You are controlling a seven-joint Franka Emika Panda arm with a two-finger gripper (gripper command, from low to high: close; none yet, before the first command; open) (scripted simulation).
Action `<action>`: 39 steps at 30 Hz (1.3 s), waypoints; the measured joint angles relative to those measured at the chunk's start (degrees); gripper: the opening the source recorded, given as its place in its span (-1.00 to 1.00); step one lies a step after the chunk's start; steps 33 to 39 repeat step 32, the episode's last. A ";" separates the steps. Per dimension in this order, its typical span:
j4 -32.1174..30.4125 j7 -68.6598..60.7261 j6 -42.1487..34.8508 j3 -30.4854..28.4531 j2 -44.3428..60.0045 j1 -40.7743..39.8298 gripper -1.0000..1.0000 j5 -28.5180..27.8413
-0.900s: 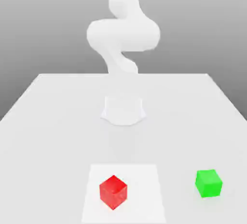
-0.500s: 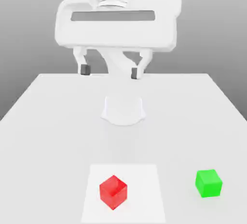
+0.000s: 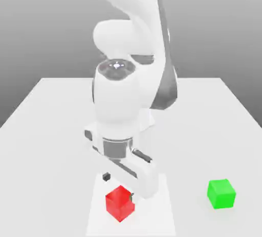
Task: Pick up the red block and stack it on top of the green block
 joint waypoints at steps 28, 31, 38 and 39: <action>2.61 -20.74 -7.83 14.67 -4.41 19.12 -1.00 -3.99; 2.80 -18.83 -5.25 12.62 -1.40 20.70 1.00 -6.76; 2.80 -18.83 -5.25 12.62 -1.40 20.70 1.00 -6.76; 2.80 -18.83 -5.25 12.62 -1.40 20.70 1.00 -6.76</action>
